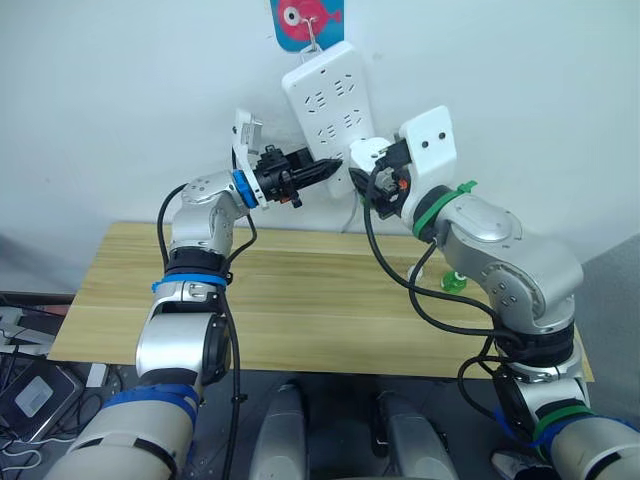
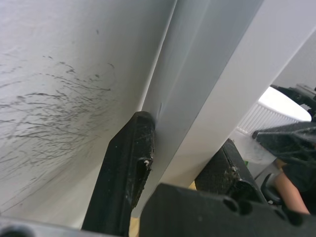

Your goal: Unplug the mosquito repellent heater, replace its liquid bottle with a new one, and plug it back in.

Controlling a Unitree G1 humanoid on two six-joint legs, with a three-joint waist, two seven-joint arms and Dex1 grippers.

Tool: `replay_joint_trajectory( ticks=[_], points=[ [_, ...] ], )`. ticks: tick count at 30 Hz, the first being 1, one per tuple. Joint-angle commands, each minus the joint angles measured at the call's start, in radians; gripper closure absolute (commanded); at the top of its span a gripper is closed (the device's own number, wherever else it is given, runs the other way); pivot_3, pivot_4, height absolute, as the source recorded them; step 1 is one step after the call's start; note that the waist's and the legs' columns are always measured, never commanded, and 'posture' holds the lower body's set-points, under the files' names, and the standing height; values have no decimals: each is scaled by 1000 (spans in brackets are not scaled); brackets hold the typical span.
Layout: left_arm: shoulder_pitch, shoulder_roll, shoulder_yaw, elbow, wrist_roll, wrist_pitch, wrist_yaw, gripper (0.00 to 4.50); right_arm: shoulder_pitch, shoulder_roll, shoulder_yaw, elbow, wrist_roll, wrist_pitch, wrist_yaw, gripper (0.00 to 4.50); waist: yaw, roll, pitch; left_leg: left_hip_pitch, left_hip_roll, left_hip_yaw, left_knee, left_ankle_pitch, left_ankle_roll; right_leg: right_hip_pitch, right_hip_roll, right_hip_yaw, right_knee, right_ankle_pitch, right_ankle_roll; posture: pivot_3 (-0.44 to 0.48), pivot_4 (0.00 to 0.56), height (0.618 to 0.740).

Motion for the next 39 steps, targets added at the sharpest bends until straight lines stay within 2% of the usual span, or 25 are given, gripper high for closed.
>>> replay_joint_trajectory(
  ticks=[1,8,13,17,28,30,32,37,38,39],
  points=[
    [9,-54,-69,-46,-15,19,-76,3134,-50,63,-58,52,-36,-60,-18,1553,-2,0,0,0,0,0,0,0,0,0,0,0,0,0,0,124,311,740],
    [8,-55,-68,-42,-15,17,-79,3134,-70,210,-189,69,10,11,-48,1553,-7,0,0,1,1,0,0,2,3,0,1,0,2,2,-1,125,308,740],
    [3,-50,-64,-14,3,-11,-62,3134,-45,81,-72,40,-74,-43,29,1553,-11,0,0,0,1,0,0,2,3,0,1,0,1,2,-1,127,303,740],
    [-3,-38,-55,16,14,-30,-52,3134,-2,60,-84,-35,-46,-44,70,123,5,0,0,0,0,-1,-1,2,3,0,0,-1,0,1,-1,126,299,740],
    [-8,2,-52,68,21,-71,-37,3134,184,5,-219,-306,96,110,157,53,8,0,0,-2,-6,-1,-6,-1,0,0,-7,-2,-3,-1,0,123,287,740],
    [-8,17,-44,67,15,-61,-32,2438,221,-9,-236,-337,124,121,174,0,5,0,0,-2,-6,-1,-5,-1,0,0,-7,-2,-2,-4,5,125,286,740],
    [-1,42,-36,57,15,-58,-24,1982,247,-18,-239,-340,132,113,183,0,3,0,0,-1,-6,-1,-5,-1,0,0,-6,-2,-1,-4,5,133,279,740],
    [47,105,-18,-11,11,-31,4,362,277,-17,-226,-309,126,65,194,0,1,0,0,-2,-4,-1,-5,-1,0,-1,-5,-1,-1,-4,5,154,273,740],
    [75,128,-12,-46,5,-17,9,82,287,-15,-217,-299,122,49,198,0,0,0,0,-2,-4,-1,-5,-1,0,-1,-5,-1,-1,-4,5,159,272,740],
    [105,149,-6,-82,-1,-1,14,20,296,-10,-211,-290,122,33,203,0,0,0,0,-1,-4,-1,-5,-1,0,-1,-5,-1,-1,-4,5,170,272,740]
  ],
)
